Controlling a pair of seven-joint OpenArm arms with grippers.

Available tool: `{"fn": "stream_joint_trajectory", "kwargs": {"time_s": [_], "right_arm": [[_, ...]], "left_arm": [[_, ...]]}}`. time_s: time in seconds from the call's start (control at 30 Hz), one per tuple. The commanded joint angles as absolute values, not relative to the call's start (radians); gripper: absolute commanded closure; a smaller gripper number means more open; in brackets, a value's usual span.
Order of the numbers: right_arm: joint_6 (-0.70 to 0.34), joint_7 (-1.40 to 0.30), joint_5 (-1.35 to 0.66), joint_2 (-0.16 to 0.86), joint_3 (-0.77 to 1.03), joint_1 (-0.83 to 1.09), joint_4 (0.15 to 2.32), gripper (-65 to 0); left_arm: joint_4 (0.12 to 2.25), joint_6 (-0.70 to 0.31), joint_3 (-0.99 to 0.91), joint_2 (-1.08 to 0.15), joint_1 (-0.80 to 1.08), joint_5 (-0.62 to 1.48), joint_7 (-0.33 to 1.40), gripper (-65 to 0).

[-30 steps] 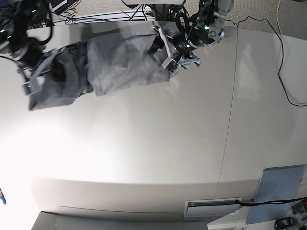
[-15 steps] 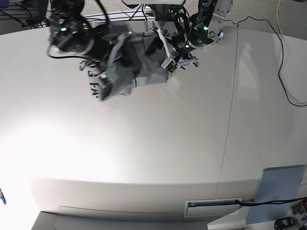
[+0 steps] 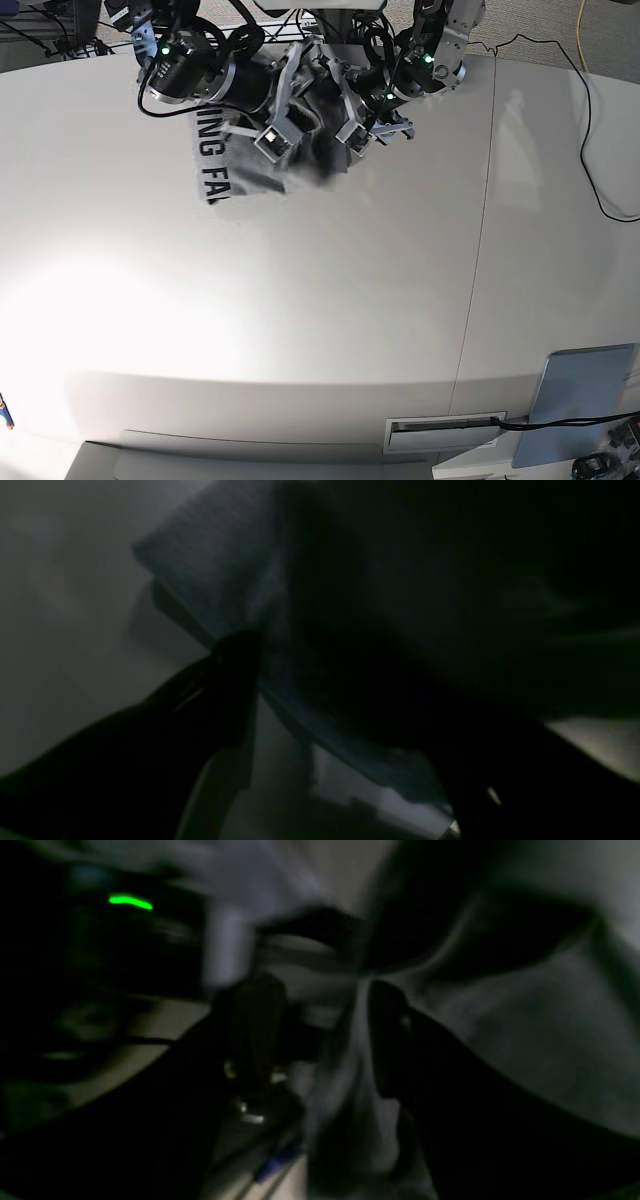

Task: Fold the T-shirt properly
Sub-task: 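Flip the folded bundle over with both grippers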

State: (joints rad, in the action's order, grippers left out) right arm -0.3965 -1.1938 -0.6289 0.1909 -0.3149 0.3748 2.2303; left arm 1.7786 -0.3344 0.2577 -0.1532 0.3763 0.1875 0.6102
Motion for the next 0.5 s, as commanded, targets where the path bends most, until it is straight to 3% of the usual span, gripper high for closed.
{"fn": "stream_joint_trajectory", "kwargs": {"time_s": [0.0, 0.1, 0.3, 0.47], "right_arm": [[-0.413, -1.17, -0.716, 0.191, -0.317, 0.374, 2.25, -29.6], [-0.48, -1.171, -0.805, 0.191, -0.317, 0.374, 2.265, -29.6], [-0.482, -1.174, -0.784, 0.191, -0.227, 0.374, 2.356, -29.6], [-0.465, -1.161, -0.739, 0.191, -0.005, 0.374, 2.356, -29.6]], "left_arm": [[1.785, -0.334, 0.259, -0.15, 0.379, 0.186, 0.619, -38.4], [1.789, -0.334, 0.259, -0.15, 0.374, 0.186, 0.621, -38.4], [1.869, -0.329, 0.258, -0.153, 0.368, 0.156, 0.636, -38.4], [2.003, -0.217, 0.258, -0.153, 0.369, -0.01, 0.669, -38.4]]}}
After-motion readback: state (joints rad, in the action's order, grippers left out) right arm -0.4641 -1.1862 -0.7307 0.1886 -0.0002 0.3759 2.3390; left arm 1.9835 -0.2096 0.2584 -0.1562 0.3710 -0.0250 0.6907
